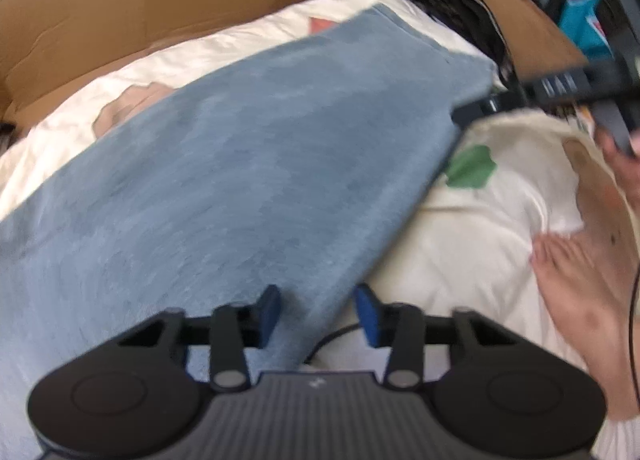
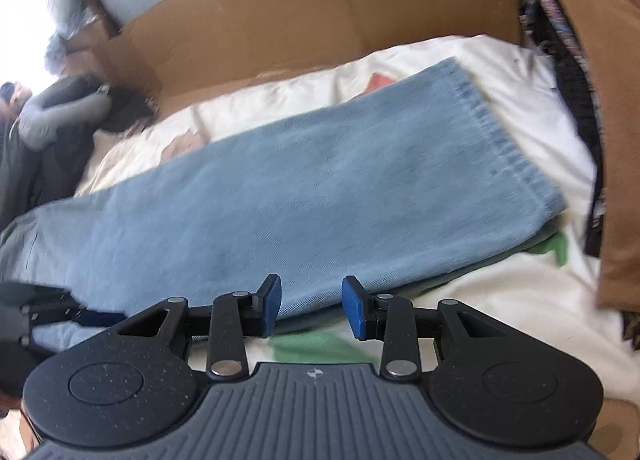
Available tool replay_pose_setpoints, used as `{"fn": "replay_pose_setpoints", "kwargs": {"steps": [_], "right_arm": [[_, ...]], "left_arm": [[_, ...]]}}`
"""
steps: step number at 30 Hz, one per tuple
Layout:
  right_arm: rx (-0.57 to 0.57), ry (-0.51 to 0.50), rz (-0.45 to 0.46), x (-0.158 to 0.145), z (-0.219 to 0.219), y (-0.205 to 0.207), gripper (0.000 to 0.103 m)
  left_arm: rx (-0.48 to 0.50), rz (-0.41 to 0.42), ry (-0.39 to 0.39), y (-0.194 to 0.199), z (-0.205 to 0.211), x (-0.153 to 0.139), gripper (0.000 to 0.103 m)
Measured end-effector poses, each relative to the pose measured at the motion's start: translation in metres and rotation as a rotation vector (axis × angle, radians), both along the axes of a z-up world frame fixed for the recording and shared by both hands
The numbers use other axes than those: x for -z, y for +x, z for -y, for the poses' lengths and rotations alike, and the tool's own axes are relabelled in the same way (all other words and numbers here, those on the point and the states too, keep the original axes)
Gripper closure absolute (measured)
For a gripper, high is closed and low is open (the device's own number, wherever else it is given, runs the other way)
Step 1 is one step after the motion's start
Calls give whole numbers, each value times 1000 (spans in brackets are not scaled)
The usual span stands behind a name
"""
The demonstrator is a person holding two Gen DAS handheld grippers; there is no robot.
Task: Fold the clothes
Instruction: 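Pinch and release the fold edge with the left gripper while the right gripper presses along it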
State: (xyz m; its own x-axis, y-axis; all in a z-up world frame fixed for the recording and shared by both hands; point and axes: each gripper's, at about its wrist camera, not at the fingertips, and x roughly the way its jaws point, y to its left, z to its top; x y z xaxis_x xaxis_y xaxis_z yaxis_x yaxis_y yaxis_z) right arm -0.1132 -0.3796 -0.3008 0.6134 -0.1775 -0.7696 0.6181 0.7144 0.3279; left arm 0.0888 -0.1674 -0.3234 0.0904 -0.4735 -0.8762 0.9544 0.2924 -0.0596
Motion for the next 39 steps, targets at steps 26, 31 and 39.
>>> {"fn": "replay_pose_setpoints", "kwargs": {"steps": [26,31,39], "right_arm": [[-315,-35,-100,23,-67,86,66],[-330,-46,-130,32,-77,75,66],[-328,-43,-144,30,-80,72,68]], "left_arm": [[-70,-56,-124,14,-6,-18,94],[-49,-70,-100,9,-7,-10,94],[-9,-24,-46,-5,-4,12,90]]}}
